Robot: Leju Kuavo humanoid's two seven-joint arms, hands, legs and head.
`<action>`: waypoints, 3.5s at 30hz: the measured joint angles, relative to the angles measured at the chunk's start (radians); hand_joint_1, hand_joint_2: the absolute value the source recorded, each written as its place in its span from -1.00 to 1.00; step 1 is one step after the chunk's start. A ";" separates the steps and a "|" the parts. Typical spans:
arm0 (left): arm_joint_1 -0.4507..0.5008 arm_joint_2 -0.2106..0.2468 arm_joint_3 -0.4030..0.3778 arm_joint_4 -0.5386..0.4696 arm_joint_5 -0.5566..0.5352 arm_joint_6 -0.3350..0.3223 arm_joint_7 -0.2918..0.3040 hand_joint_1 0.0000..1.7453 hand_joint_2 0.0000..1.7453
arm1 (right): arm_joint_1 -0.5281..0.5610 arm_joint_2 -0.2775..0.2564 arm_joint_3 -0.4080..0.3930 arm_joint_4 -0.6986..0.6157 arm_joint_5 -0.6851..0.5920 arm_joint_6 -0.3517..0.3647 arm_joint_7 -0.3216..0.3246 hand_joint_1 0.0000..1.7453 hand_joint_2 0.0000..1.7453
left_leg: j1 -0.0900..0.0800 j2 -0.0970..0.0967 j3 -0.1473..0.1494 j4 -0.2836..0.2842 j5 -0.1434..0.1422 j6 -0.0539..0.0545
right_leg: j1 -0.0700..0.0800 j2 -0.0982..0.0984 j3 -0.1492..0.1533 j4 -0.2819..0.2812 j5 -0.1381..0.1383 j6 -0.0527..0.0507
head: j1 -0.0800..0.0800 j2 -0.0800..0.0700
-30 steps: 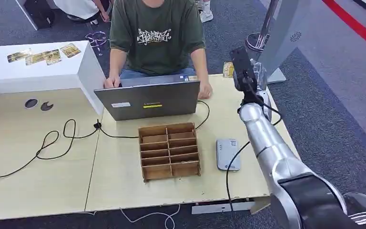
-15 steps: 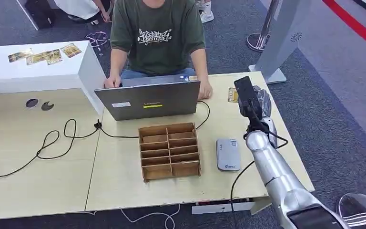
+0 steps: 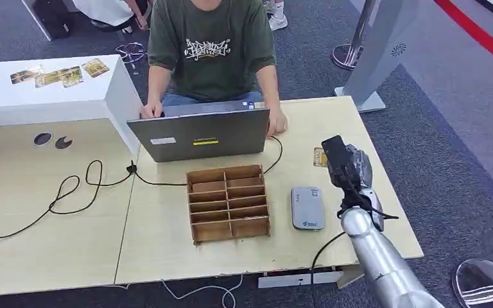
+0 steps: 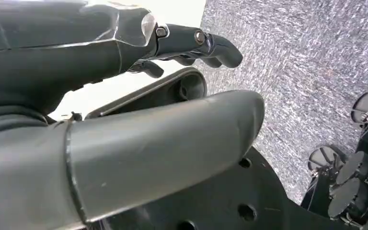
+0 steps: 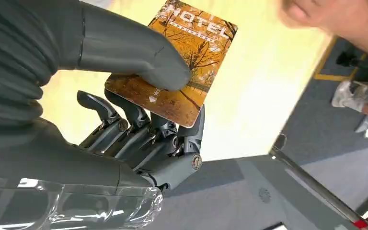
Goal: Pass the card to the sensor for recognition and then transmit it.
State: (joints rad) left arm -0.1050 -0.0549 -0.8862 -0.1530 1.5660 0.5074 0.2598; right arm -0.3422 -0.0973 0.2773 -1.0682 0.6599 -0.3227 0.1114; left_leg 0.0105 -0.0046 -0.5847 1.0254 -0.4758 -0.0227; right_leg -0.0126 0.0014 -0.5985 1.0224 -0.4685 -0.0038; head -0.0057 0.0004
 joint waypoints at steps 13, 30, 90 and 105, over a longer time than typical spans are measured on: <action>0.004 0.000 0.038 0.000 0.000 0.003 0.000 -1.00 -1.00 | 0.193 -0.023 -0.002 -0.104 -0.026 0.027 0.021 1.00 1.00 | 0.000 0.000 0.000 0.000 -0.001 0.001 | 0.000 0.000 0.000 0.000 -0.001 0.001 | 0.000 0.000; 0.009 0.002 0.069 0.000 -0.008 0.004 0.000 -1.00 -1.00 | 0.296 -0.031 -0.008 -0.170 -0.101 0.070 0.031 1.00 1.00 | 0.000 0.001 0.000 0.000 -0.002 0.001 | 0.000 0.000 0.000 0.000 -0.001 0.001 | 0.000 0.000; 0.009 -0.004 0.076 0.000 -0.061 0.013 -0.008 -1.00 -1.00 | 0.251 0.019 0.057 -0.227 0.298 -0.304 -0.048 1.00 1.00 | 0.000 0.002 0.001 0.000 -0.003 0.001 | 0.000 0.001 0.001 0.000 -0.002 0.001 | 0.000 0.000; 0.008 -0.010 0.076 0.000 -0.098 0.026 -0.003 -1.00 -1.00 | 0.287 0.038 -0.054 -0.428 0.903 -0.327 0.076 1.00 1.00 | -0.001 0.001 0.001 0.000 -0.003 0.001 | -0.001 0.001 0.001 0.000 -0.002 0.001 | 0.000 0.000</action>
State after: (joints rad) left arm -0.0970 -0.0652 -0.8103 -0.1530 1.4683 0.5329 0.2567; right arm -0.0556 -0.0589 0.2236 -1.4962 1.5625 -0.6497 0.1878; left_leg 0.0090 -0.0032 -0.5841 1.0254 -0.4786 -0.0213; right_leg -0.0133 0.0024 -0.5979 1.0223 -0.4703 -0.0027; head -0.0057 0.0004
